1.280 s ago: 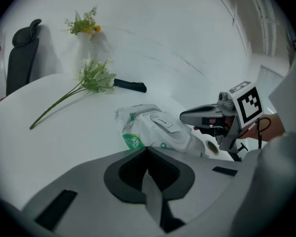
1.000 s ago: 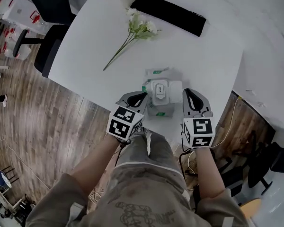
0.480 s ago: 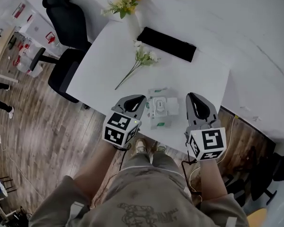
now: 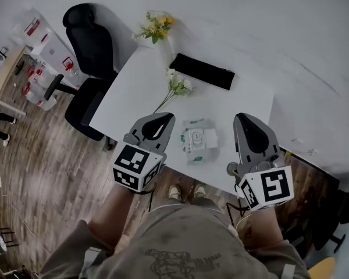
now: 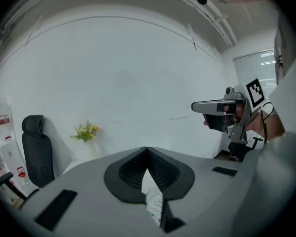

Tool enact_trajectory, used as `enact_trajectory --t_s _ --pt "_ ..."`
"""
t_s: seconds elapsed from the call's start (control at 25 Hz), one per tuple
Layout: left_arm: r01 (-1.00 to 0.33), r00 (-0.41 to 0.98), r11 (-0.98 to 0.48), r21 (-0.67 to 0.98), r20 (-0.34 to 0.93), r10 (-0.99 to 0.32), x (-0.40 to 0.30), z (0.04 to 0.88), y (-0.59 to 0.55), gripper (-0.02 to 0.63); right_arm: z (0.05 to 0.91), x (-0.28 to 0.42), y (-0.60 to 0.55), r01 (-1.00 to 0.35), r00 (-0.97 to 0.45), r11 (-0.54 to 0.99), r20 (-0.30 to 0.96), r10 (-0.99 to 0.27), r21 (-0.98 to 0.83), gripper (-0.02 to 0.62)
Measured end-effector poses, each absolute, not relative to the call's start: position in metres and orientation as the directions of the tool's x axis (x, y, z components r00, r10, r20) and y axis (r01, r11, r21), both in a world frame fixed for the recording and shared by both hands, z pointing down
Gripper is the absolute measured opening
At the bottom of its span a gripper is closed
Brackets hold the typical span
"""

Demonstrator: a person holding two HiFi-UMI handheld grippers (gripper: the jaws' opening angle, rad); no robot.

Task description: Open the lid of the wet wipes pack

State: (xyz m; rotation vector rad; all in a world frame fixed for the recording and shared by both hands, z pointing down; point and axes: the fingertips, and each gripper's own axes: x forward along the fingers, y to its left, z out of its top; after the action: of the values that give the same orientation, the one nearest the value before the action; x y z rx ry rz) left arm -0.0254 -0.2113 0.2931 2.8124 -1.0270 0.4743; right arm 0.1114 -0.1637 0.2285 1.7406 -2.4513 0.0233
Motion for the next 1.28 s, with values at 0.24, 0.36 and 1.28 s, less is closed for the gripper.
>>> enact_trajectory --t_s 0.24,0.36,1.28 --pt "-0.644 0.735 -0.764 -0.042 0.245 -0.633 -0.035 0.248 -0.191 0.016 0.199 0.102 -0.140 -0.929 -0.360 0.365 0.074 -0.930 0.068 0.040" --pt "-0.655 0.723 -0.751 -0.082 0.221 -0.655 -0.043 0.233 -0.184 0.016 0.191 0.097 -0.135 -0.922 -0.378 0.382 0.064 -0.923 0.065 0.040" --pt "-0.667 0.692 -0.739 -0.094 0.289 -0.661 -0.047 0.258 -0.149 0.017 0.235 0.083 -0.117 -0.875 -0.475 0.484 0.188 -0.860 0.004 0.040"
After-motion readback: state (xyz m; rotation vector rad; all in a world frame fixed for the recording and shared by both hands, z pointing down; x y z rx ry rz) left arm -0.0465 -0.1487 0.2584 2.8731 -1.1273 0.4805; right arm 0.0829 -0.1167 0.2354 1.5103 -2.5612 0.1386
